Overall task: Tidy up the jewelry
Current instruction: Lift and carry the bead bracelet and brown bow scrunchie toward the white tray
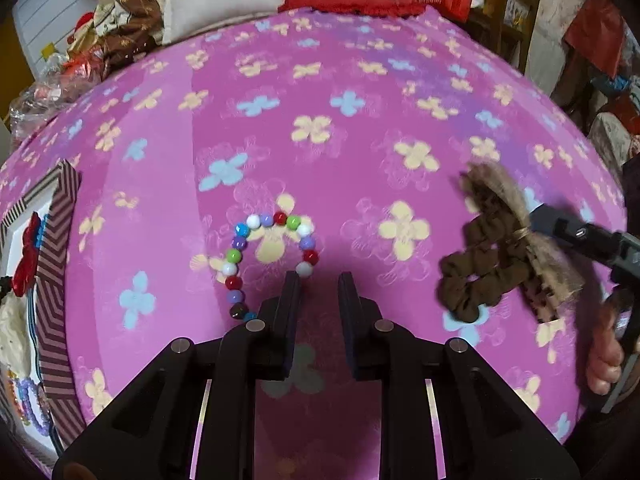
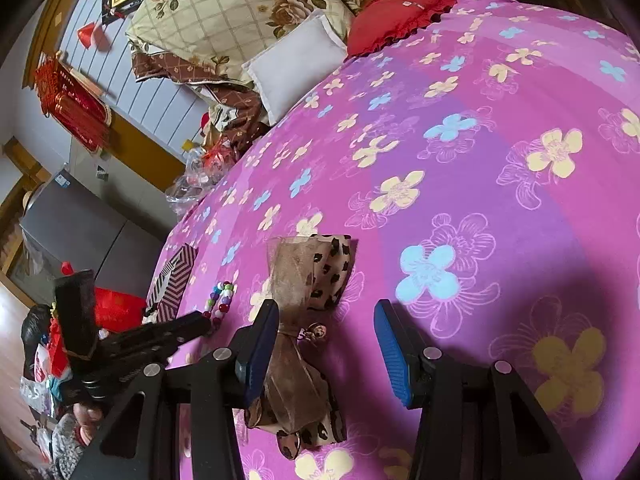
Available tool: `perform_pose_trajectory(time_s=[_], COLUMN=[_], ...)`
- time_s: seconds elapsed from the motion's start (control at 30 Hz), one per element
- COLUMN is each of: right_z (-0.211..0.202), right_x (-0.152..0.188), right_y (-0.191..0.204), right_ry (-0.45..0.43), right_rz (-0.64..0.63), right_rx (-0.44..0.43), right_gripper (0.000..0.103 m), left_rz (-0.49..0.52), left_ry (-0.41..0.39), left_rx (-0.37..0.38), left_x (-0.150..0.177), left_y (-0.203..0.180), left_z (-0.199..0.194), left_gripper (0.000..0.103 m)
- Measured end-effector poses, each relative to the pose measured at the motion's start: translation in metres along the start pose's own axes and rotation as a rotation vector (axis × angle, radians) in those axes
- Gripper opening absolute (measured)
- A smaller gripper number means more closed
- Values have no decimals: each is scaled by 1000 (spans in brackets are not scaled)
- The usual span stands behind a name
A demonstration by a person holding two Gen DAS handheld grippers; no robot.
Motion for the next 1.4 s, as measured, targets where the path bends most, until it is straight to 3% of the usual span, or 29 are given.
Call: perform_pose_trajectory(time_s=[0.3, 0.37, 0.57, 0.73, 0.8, 0.83, 0.87, 1.07, 1.4], right_z=[-1, -2, -11, 15, 22, 25, 25, -1, -61], right_x=[0, 3, 13, 26, 29, 32, 34, 47, 42], right_y=[-1, 1, 34, 37, 38, 38, 37, 62, 120], right_ry=[2, 13, 18, 102, 104, 113, 116, 79, -41], right_rz=[-11, -47, -154, -232, -244, -239, -234, -247, -327], right_rx=[22, 69, 115, 265, 305, 327, 340, 364, 373], right_gripper=[47, 47, 48, 47, 39, 25, 22, 18, 18], left_rz=[-23, -53, -125, -185, -195, -195, -192, -201, -302], left_ry=[-4, 8, -13, -88, -111, -124, -137, -207, -276], left_rx=[0, 18, 19, 65, 90, 95, 94, 97, 83], left_x=[10, 12, 24, 36, 42, 45, 46, 55, 73], left_y=[7, 7, 10, 11, 9, 9, 8, 16, 49], left_z=[6, 4, -16, -55, -72, -81, -88, -124, -166], left_gripper=[26, 8, 8, 8, 8, 8, 8, 8, 8])
Point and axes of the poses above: each gripper's, at about its wrist camera, not at the fingertips, and z roughly the way its jaws point, y to its left, x to its underside, the point moved 10 cm from there along z, roughly the way its jaws point, and after that the axes turned 2 degrees about -x, right-handed, at the moved point
